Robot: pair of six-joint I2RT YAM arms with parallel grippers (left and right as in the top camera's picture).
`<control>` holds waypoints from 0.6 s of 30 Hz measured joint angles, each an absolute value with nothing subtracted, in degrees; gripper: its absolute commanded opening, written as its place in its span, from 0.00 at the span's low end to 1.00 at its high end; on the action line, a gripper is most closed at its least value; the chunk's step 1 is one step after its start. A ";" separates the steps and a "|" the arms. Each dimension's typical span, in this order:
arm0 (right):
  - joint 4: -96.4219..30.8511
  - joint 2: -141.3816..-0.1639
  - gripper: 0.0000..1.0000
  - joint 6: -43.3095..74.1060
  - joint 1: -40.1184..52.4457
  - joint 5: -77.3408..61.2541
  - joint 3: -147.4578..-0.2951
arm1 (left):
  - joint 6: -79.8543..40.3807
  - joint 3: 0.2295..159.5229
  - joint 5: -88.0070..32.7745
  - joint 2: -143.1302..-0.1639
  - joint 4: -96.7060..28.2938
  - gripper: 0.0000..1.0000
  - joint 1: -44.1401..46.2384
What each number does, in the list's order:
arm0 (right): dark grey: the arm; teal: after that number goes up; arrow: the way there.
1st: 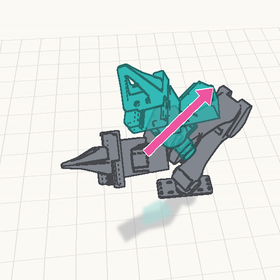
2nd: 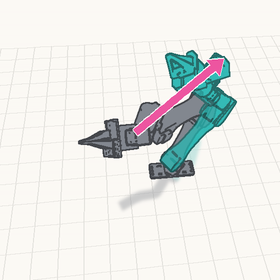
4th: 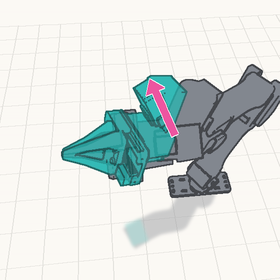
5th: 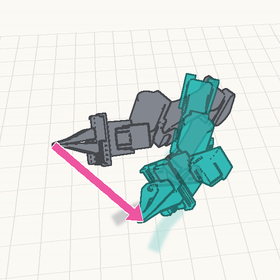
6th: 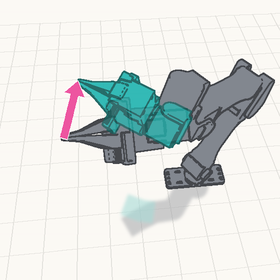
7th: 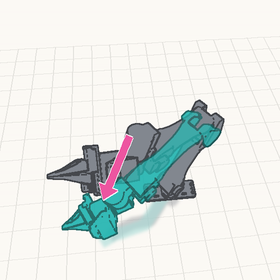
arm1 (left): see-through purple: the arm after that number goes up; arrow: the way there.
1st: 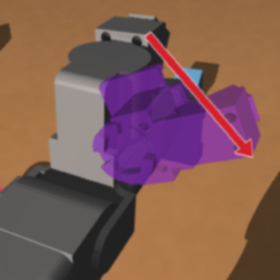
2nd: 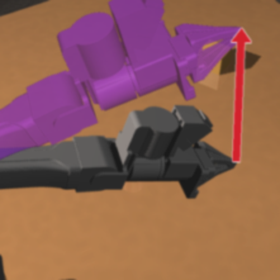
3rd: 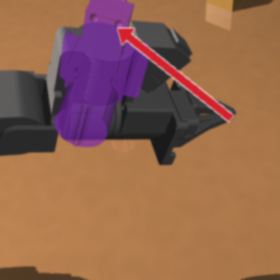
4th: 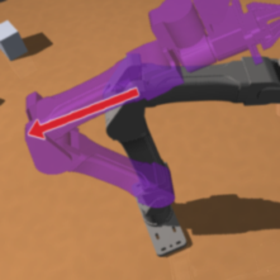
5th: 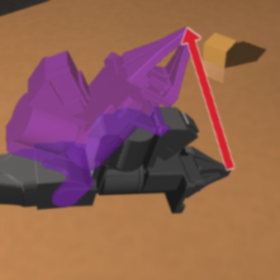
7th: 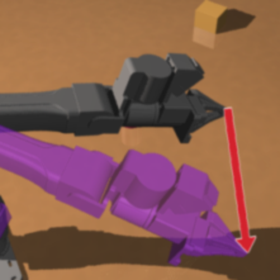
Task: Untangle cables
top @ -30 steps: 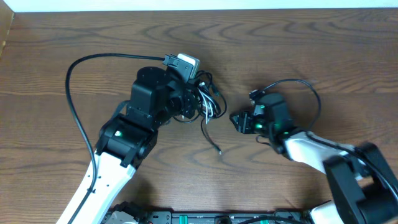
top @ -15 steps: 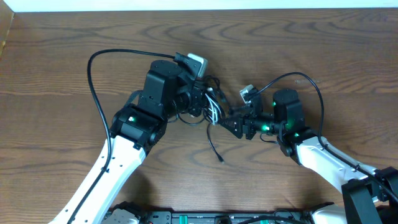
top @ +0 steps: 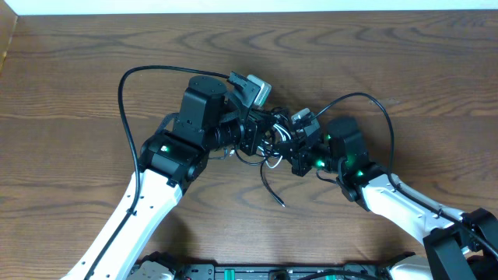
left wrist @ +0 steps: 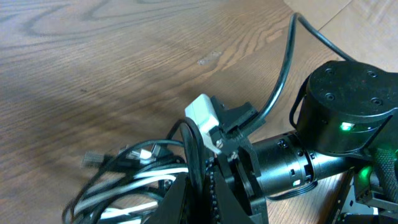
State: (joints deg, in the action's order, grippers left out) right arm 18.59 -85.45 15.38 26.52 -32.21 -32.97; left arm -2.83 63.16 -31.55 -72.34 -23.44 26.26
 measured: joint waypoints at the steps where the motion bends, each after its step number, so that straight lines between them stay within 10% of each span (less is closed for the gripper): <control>1: 18.63 -85.45 0.01 15.40 26.52 -31.79 -32.97 | -2.83 63.16 -31.53 -72.36 -23.51 0.08 26.26; 18: 12.16 -85.43 0.01 15.46 26.63 -25.61 -32.99 | -0.75 63.13 -16.25 -72.38 -27.24 0.07 26.39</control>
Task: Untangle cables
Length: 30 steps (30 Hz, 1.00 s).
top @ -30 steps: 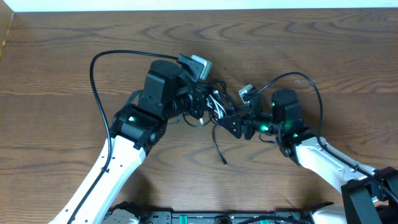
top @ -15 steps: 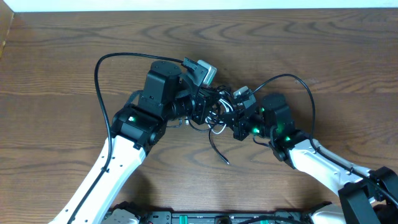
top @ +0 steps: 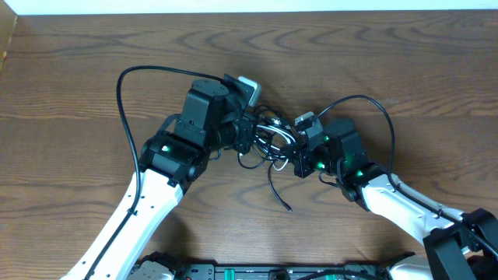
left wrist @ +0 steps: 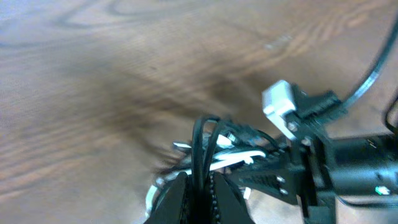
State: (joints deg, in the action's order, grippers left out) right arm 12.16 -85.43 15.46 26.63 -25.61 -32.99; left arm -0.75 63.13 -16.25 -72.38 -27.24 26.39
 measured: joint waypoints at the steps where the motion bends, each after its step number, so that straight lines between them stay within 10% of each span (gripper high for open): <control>1: 12.05 -85.41 0.01 15.46 26.72 -24.93 -33.04 | -0.75 63.11 -15.73 -72.27 -26.57 0.08 26.46; 30: 8.51 -85.10 0.01 20.84 26.89 -13.85 -33.41 | -15.88 62.30 8.95 -63.64 -32.51 0.08 26.48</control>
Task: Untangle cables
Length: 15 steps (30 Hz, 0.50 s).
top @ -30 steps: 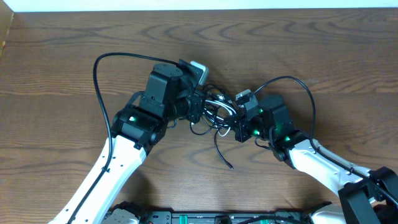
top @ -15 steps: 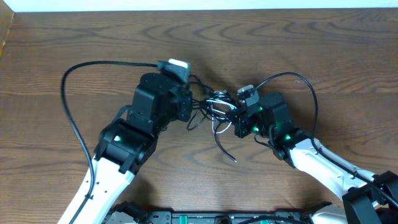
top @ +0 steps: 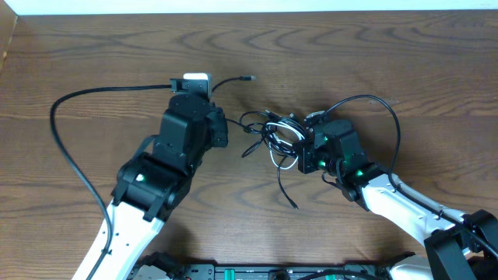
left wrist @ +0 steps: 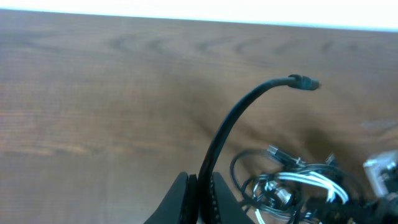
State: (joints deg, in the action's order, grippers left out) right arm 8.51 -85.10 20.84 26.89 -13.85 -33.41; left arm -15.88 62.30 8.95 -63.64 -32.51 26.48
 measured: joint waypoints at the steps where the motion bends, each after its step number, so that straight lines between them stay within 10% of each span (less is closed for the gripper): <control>1: 9.19 -85.12 0.01 21.02 26.89 -14.13 -33.30 | -16.12 62.30 8.95 -64.38 -33.26 0.08 26.46; 8: 17.78 -85.12 0.07 22.68 24.40 -25.43 -32.95 | -16.53 62.35 2.13 -71.00 -35.40 0.08 26.26; 15: 17.34 -85.06 0.37 26.98 15.18 -38.68 -32.95 | -16.53 62.39 -5.67 -80.31 -36.38 0.08 26.26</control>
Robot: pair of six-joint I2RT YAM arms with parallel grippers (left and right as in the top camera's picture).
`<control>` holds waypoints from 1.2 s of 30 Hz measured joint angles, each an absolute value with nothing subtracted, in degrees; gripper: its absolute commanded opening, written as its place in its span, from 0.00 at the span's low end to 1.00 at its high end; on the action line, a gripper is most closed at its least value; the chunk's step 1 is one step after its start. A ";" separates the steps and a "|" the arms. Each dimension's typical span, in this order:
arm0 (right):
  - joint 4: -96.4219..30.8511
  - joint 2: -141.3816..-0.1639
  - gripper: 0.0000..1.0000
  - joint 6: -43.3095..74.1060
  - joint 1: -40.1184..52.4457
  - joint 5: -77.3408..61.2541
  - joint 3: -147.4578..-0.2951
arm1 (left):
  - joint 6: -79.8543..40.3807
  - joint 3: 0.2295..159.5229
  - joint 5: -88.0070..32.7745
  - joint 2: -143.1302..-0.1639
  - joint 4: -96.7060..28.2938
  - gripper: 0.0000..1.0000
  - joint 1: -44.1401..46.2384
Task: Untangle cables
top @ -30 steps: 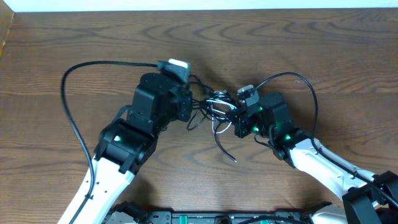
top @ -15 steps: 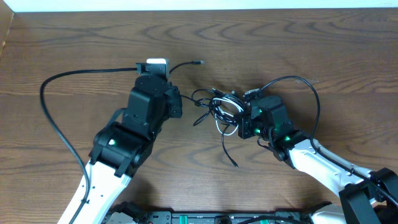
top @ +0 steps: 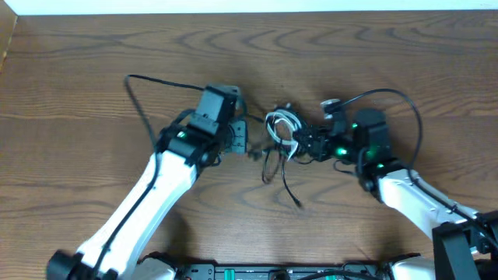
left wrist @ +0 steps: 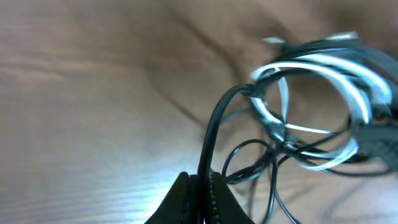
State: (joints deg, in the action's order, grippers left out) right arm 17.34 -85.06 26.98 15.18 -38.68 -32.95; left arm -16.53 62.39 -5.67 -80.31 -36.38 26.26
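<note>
A tangle of black and white cables lies mid-table between the two grippers. My left gripper is just left of it, shut on a black cable that rises from the jaws into the white loops. On the tangle's right side my right gripper is shut on the bundle. A loose black cable end trails toward the near edge.
The wooden table stretches to all sides. The left arm's own black lead arches over the table at the left. The right arm's lead loops at the right.
My left gripper, still shut on the black cable, has moved from the far left of the tangle to right beside it. The right gripper and the tangle have shifted slightly right and away.
Both grippers were first close together in the tangle, the left shut on a black cable. Then the left held that cable away to the upper left, its end free and upright. Now it is back beside the tangle, which the right gripper has held throughout.
</note>
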 measured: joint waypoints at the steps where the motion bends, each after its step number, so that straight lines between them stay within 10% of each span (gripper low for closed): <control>1: 16.82 -85.01 0.40 27.11 14.02 -40.18 -32.93 | -16.53 62.39 -6.87 -81.73 -36.47 0.08 26.26; 10: 9.32 -84.75 0.58 28.05 9.08 -45.87 -32.93 | -16.01 62.39 -13.06 -91.88 -38.50 0.08 26.26; 24: 1.72 -84.66 0.56 26.96 11.99 -45.91 -32.93 | -5.61 62.39 -22.87 -95.57 -40.07 0.70 26.30; 36: -0.21 -75.09 0.51 30.57 12.21 -45.36 -32.93 | -4.21 62.96 -20.62 -83.48 -39.70 0.97 24.95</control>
State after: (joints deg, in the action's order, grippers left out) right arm -0.21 -75.09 30.57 12.21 -45.36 -32.93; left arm -4.21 62.96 -20.62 -83.48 -39.70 24.95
